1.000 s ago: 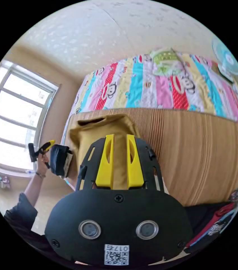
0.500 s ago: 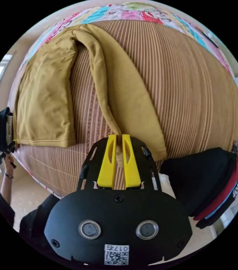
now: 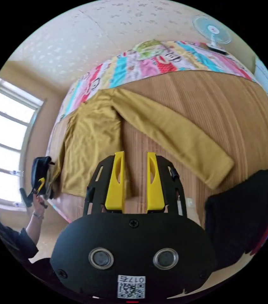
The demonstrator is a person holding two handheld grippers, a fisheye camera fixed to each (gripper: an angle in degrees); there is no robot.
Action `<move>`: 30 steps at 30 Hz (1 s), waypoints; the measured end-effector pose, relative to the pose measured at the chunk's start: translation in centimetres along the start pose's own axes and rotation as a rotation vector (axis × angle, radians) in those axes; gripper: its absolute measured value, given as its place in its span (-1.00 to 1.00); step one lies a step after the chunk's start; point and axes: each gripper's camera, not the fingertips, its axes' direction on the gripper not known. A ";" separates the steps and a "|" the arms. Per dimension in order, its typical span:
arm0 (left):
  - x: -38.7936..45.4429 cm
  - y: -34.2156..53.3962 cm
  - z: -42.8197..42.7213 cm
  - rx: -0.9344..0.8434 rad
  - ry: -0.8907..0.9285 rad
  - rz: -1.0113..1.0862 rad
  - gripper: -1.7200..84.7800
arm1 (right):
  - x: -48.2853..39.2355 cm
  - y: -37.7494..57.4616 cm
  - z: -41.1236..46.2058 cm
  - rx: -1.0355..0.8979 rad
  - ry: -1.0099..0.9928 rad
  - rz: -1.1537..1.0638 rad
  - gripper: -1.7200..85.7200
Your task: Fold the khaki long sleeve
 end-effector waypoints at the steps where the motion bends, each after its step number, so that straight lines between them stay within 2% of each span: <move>1: 0.9 -0.5 1.6 -0.035 0.074 0.040 -0.75 | -0.7 -0.3 1.0 -0.029 -0.017 -0.018 -0.72; 3: 1.8 -1.5 5.5 -0.177 0.102 0.076 -0.75 | -3.3 -1.2 5.1 -0.143 -0.013 -0.104 -0.72; 4: 2.0 -1.7 8.6 -0.303 0.074 0.086 -0.76 | -3.8 -1.4 6.0 -0.173 0.007 -0.131 -0.73; 6: 2.1 -0.7 12.5 -0.491 0.054 0.128 -0.83 | -4.5 -0.7 9.7 -0.331 0.128 -0.224 -0.79; 10: 1.0 4.1 8.9 -0.483 0.069 0.172 -0.89 | -1.5 3.5 7.5 -0.339 0.140 -0.239 -0.86; 14: -1.1 11.7 3.2 -0.574 0.087 0.127 -0.90 | 5.3 11.5 3.1 -0.404 -0.060 -0.085 -0.89; 18: -2.5 15.5 -0.4 -0.691 0.151 0.074 -0.87 | 8.8 16.6 -0.3 -0.459 -0.086 0.041 -0.90; 21: -4.9 12.9 -5.1 -0.572 0.057 0.061 -0.79 | 9.5 16.7 -1.8 -0.445 -0.098 0.086 -0.91; 23: -9.1 9.2 -9.7 -0.383 -0.070 -0.084 -0.74 | 9.6 15.9 -2.4 -0.424 -0.108 0.101 -0.92; 24: -10.6 8.4 -10.6 -0.342 -0.060 -0.154 -0.73 | 9.5 15.4 -2.7 -0.410 -0.114 0.104 -0.92; 26: -17.2 7.1 -12.6 -0.182 0.131 -0.493 -0.71 | 9.3 14.4 -3.0 -0.390 -0.132 0.103 -0.93; 27: -18.9 7.3 -12.6 -0.143 0.197 -0.588 -0.69 | 9.2 13.8 -3.2 -0.377 -0.167 0.096 -0.94; 29: -24.0 9.6 -11.1 0.002 0.410 -0.957 -0.61 | 8.9 13.0 -3.3 -0.366 -0.212 0.090 -0.94; 30: -24.8 10.2 -10.7 0.049 0.452 -1.030 -0.59 | 8.7 12.5 -3.5 -0.358 -0.223 0.085 -0.94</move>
